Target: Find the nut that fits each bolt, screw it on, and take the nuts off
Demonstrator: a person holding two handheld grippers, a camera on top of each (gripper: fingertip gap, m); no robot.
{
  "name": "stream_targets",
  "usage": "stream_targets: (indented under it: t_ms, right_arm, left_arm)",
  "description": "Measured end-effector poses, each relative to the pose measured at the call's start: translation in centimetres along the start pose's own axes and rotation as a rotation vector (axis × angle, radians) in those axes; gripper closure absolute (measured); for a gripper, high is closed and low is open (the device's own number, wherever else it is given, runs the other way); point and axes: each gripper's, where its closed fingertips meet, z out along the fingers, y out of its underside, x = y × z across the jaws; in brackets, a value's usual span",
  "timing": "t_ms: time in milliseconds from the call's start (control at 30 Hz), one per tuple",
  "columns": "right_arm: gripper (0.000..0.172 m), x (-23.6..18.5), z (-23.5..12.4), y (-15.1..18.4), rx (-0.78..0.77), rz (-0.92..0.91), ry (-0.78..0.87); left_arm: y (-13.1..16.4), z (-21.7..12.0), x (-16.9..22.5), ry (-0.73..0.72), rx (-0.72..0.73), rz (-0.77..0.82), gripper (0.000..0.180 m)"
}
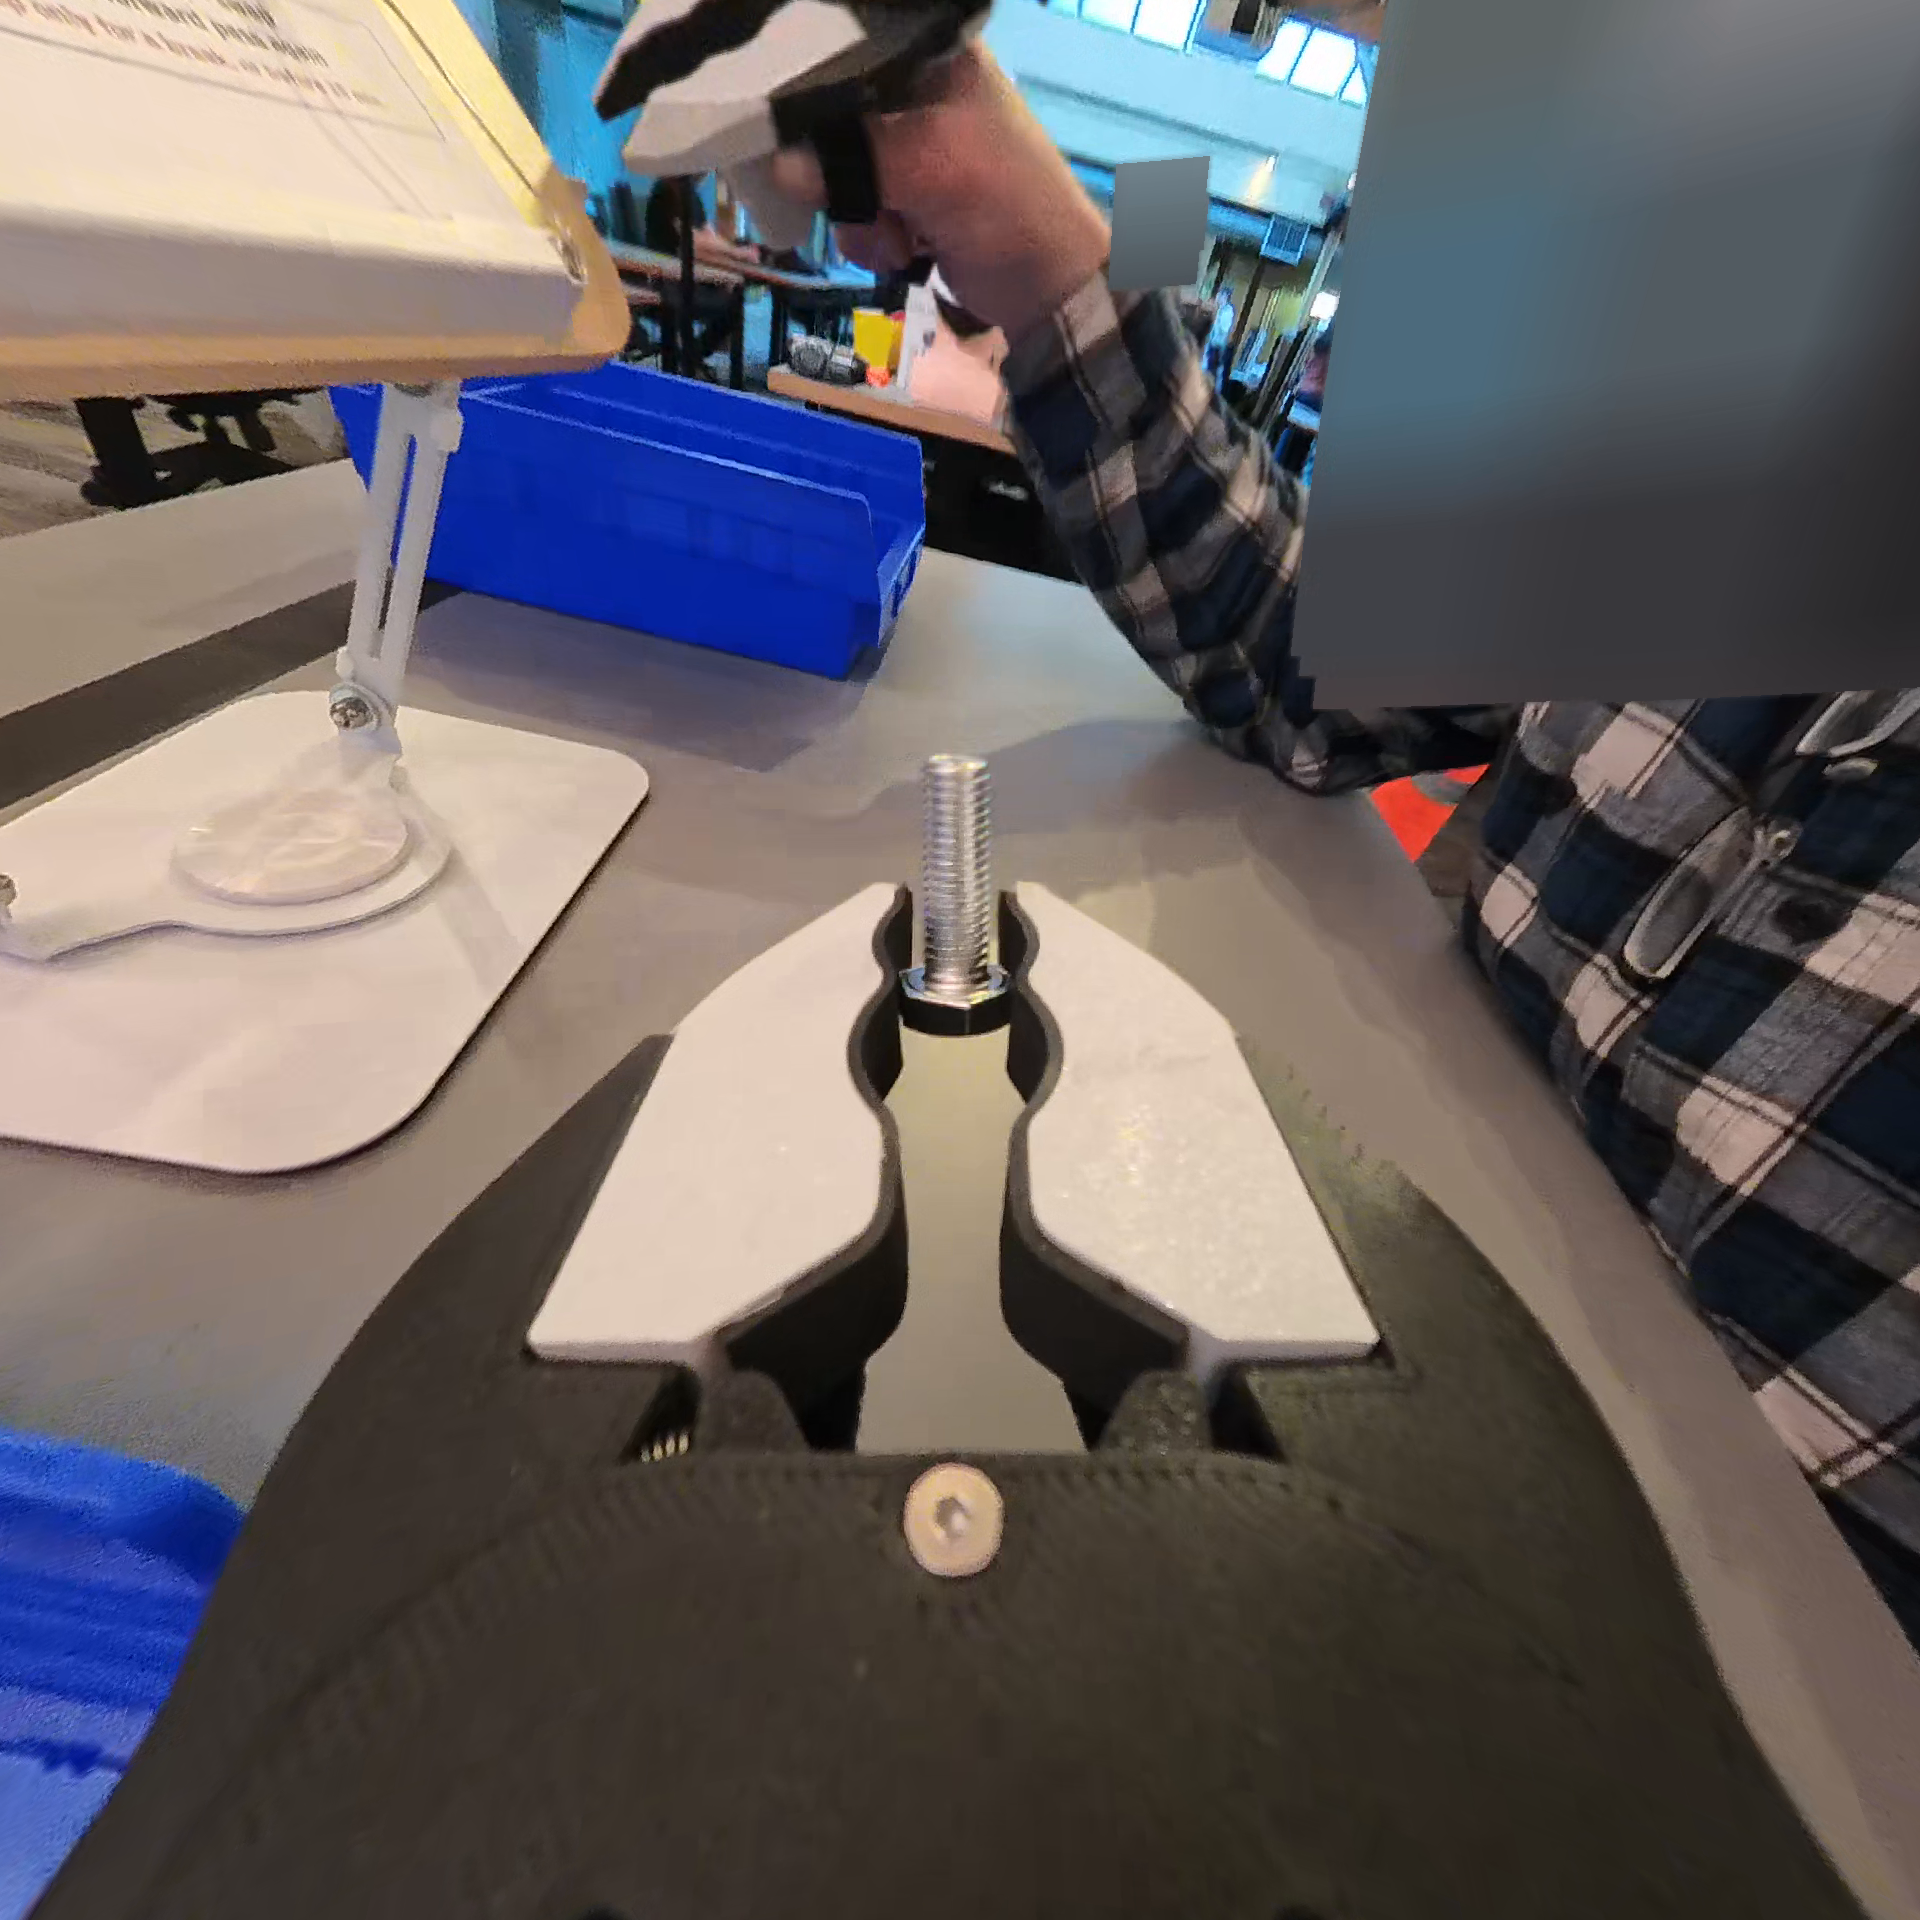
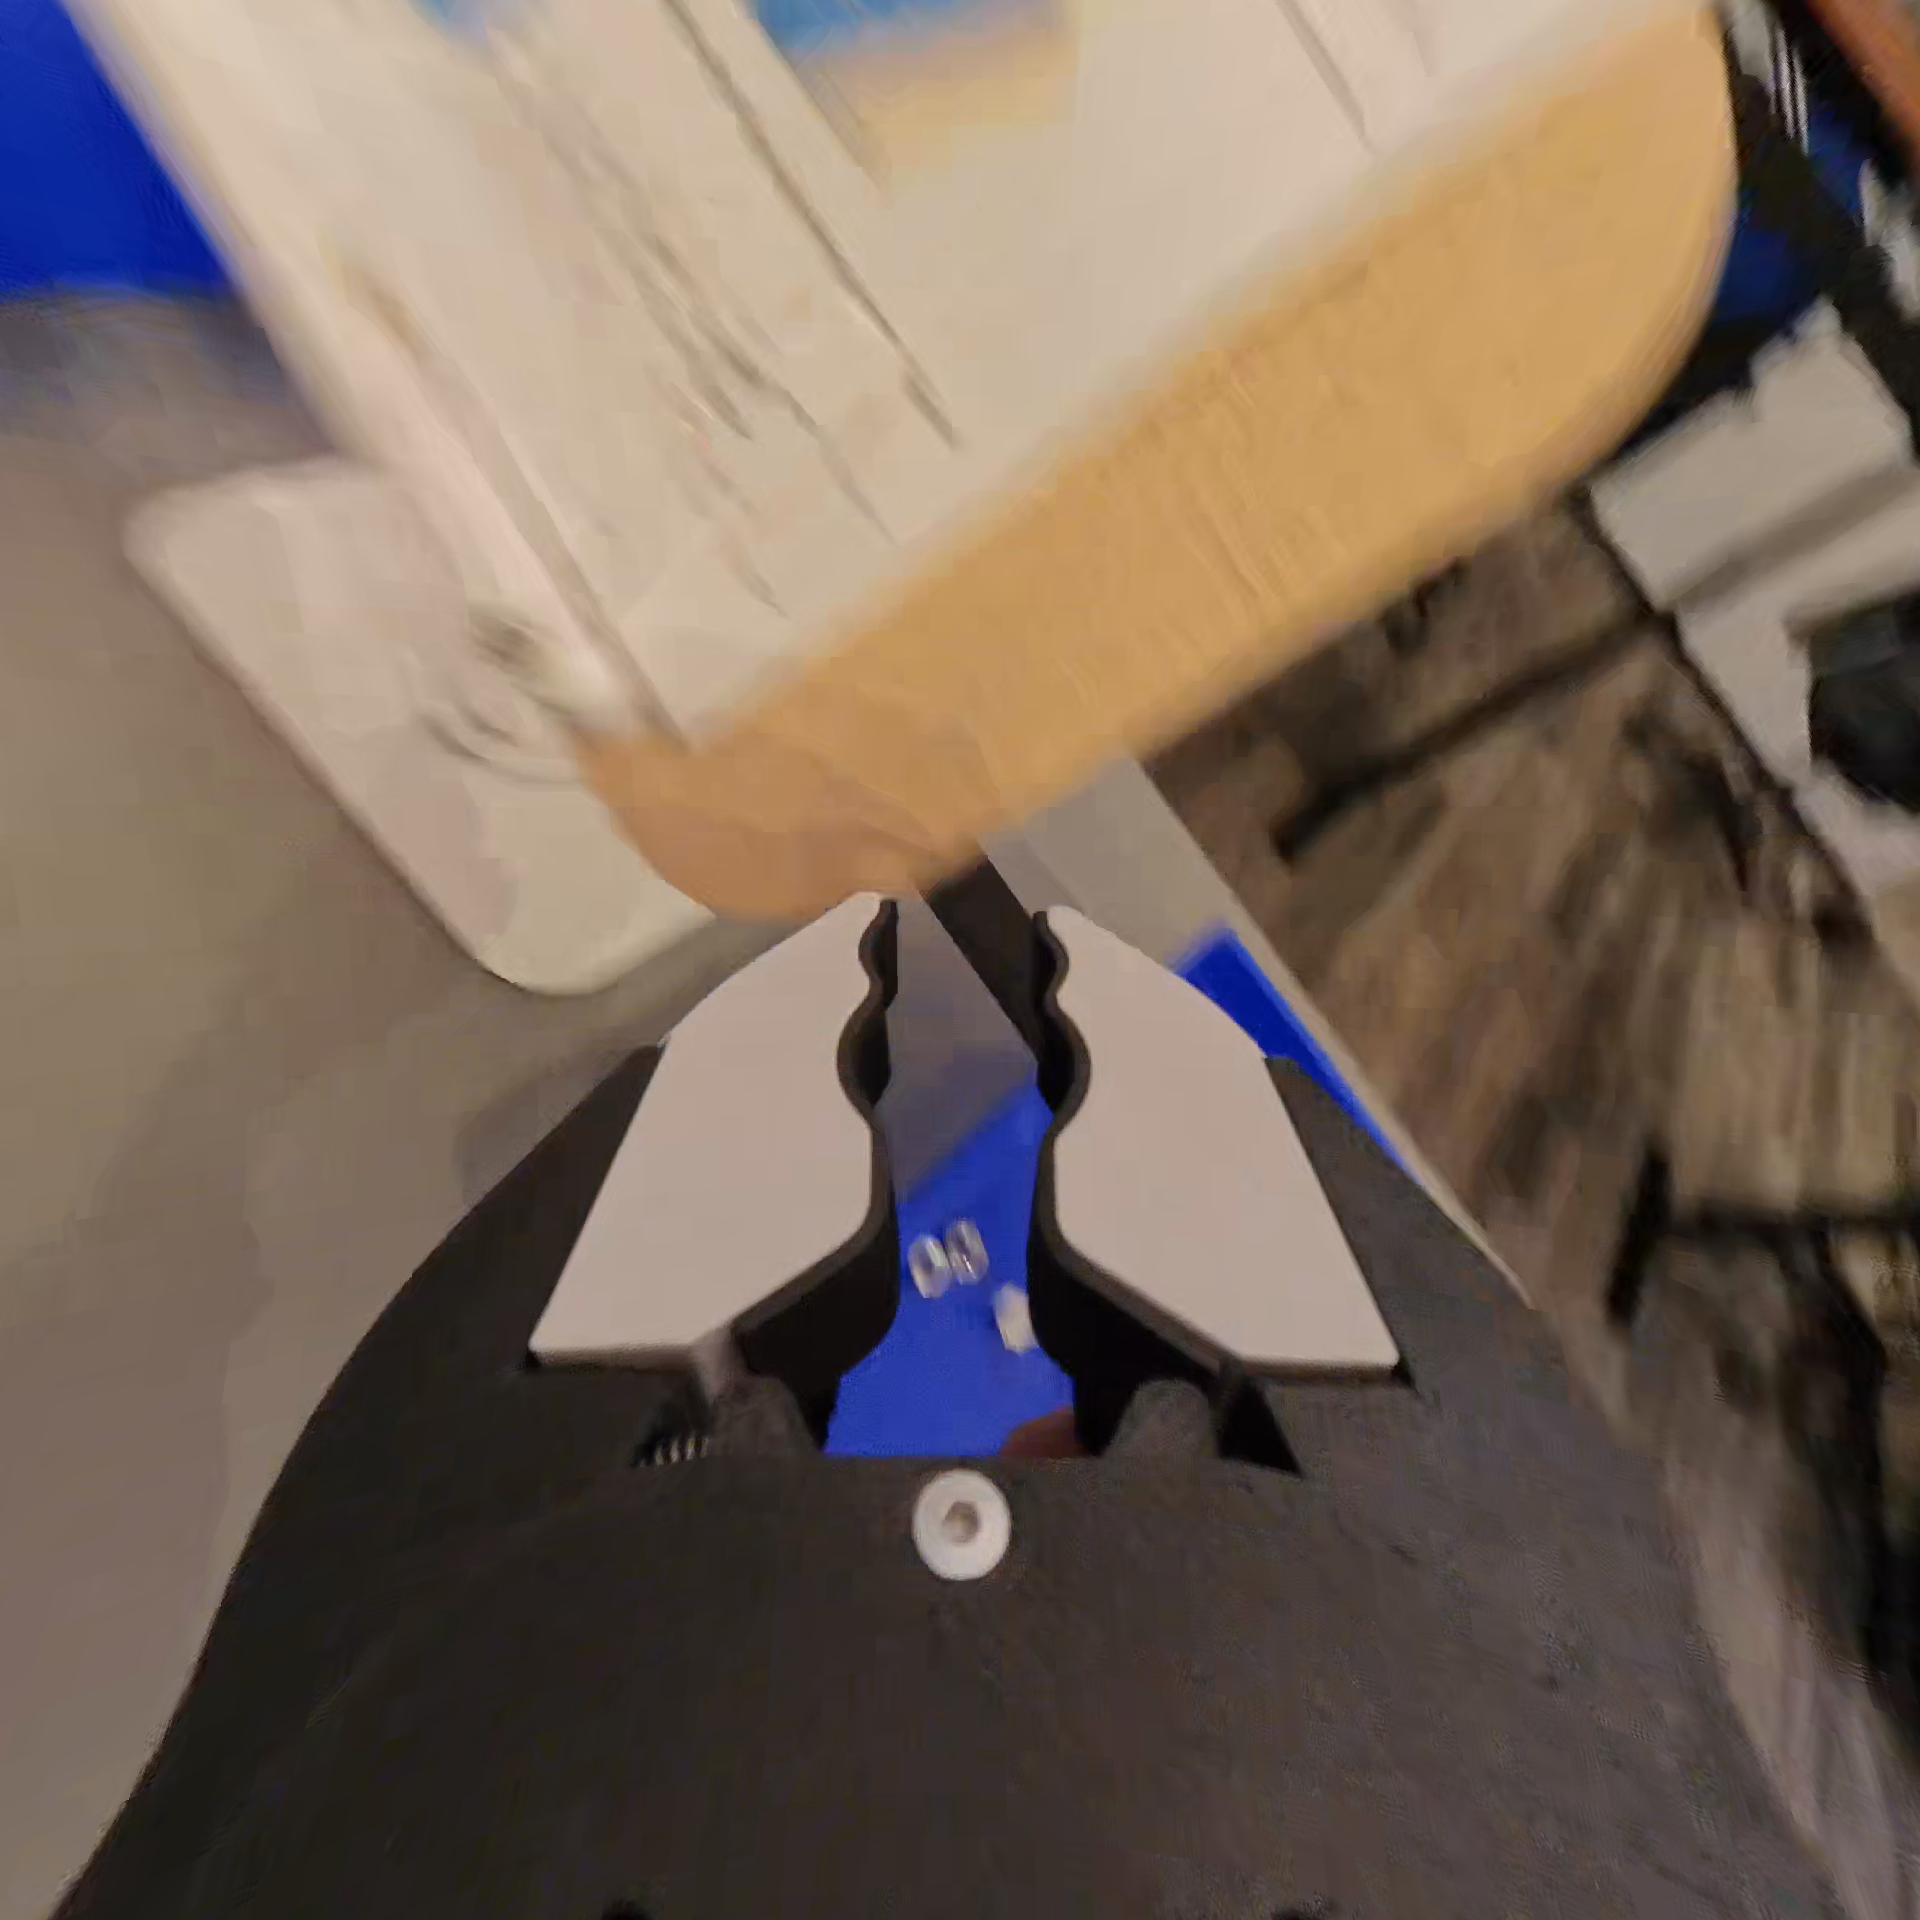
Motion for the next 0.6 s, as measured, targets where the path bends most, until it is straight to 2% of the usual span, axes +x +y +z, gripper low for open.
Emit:
stream_targets:
  t_ms: [33,133,233,300,367,467,600]
  right_arm:
    - [0.148,-2.5,-0.5,-2.6,0.1,-0.058,-0.059]
    - [0.151,-12.1,-1.9,-8.6,0.362,-0.184,-0.326]
    - [0.149,-21.2,-2.3,-11.7,0.501,-0.15,-0.651]
    - [0.148,-25.5,-2.0,-13.0,0.58,-0.088,-0.808]
    - [0.143,-28.5,-1.3,-13.6,0.6,-0.006,-0.935]
    - [0.143,-30.7,-0.2,-14.1,0.619,0.111,-1.05]
    - [0.148,-32.9,1.2,-13.7,0.581,0.143,-1.128]
  left_arm:
    - [-0.2,0.0,0.0,0.004,0.016,-0.013,0.165]
    - [-0.7,0.1,0.1,0.025,0.057,-0.052,0.165]
    - [-0.7,0.5,0.4,0.049,0.072,-0.067,0.165]
    - [-0.7,0.9,0.6,0.062,0.075,-0.067,0.165]
    - [-1.0,1.1,0.9,0.068,0.101,-0.053,0.165]
    - [-1.3,1.3,1.2,0.082,0.114,-0.041,0.165]
    - [-1.2,1.6,1.5,0.09,0.108,-0.032,0.165]
